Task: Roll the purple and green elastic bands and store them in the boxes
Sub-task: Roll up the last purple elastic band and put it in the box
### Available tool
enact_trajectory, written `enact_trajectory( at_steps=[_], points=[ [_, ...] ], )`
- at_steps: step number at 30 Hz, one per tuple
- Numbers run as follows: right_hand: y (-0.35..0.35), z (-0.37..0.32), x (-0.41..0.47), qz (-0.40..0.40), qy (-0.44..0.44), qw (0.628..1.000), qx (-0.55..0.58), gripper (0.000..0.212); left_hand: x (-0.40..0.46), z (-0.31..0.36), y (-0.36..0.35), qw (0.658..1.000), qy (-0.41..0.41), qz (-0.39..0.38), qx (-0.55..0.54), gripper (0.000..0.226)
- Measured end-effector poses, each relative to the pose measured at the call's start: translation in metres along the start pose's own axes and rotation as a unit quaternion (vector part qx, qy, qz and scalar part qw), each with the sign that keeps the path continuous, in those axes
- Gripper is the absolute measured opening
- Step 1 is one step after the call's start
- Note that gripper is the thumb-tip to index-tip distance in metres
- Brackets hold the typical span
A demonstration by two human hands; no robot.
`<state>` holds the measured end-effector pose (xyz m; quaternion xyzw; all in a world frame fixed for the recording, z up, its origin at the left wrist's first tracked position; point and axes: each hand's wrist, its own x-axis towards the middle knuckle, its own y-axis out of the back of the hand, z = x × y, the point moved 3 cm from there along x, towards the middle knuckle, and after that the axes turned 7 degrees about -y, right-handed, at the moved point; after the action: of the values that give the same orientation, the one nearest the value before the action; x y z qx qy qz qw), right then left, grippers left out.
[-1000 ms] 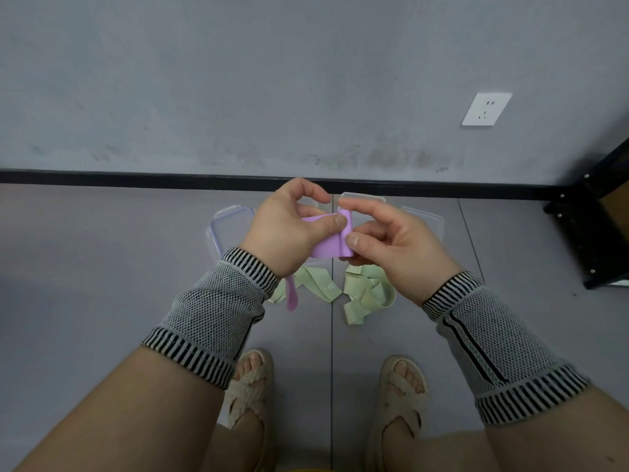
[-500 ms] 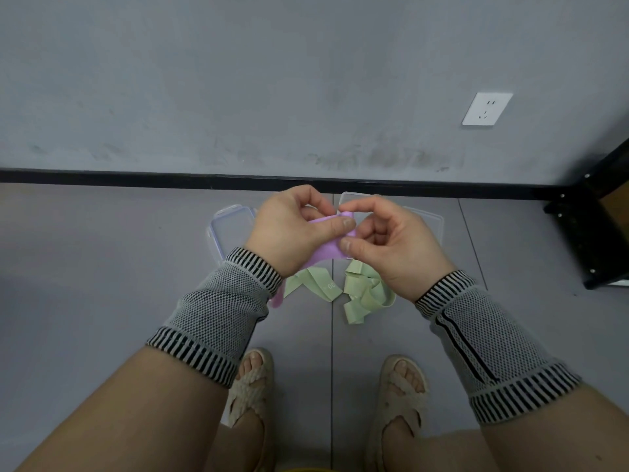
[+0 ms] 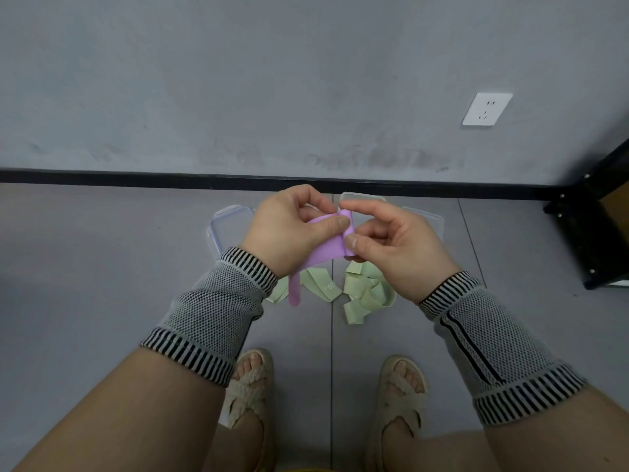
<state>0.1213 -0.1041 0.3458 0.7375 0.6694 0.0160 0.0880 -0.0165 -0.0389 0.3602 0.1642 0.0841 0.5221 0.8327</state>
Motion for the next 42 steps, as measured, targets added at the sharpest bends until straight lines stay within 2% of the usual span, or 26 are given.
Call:
enact_trajectory(
  at_steps=[5,7,13,21,26,30,37,42],
  points=[
    [0.007,0.002,0.000,0.011,0.000,1.000,-0.010,0.042,0.001,-0.007,0.007,0.990,0.000,-0.053,0.128,0.016],
    [0.010,0.001,0.000,0.013,-0.003,1.000,0.000,0.041,0.000,-0.007,0.010,0.993,0.004,-0.061,0.101,0.017],
    [0.006,0.000,0.001,0.021,-0.007,1.000,0.007,0.036,-0.002,0.002,0.007,0.997,0.009,-0.021,0.070,0.020],
    [0.005,-0.004,0.001,0.068,0.015,0.997,-0.040,0.033,-0.002,0.007,-0.004,0.997,-0.034,0.038,0.053,0.022],
    [0.004,-0.002,0.001,0.090,0.019,0.994,-0.066,0.034,-0.006,0.011,-0.009,0.999,0.003,0.026,0.043,0.023],
    [0.002,-0.004,-0.002,0.055,0.017,0.997,-0.055,0.041,-0.005,0.011,-0.005,0.999,-0.001,0.033,0.025,0.022],
    [-0.001,-0.004,-0.004,-0.023,-0.018,0.998,0.052,0.047,-0.005,0.009,0.000,1.000,-0.014,0.008,0.018,0.018],
    [-0.001,-0.005,-0.005,-0.041,-0.023,0.997,0.059,0.049,-0.003,0.006,0.002,0.999,-0.031,-0.008,0.019,0.010]
  ],
)
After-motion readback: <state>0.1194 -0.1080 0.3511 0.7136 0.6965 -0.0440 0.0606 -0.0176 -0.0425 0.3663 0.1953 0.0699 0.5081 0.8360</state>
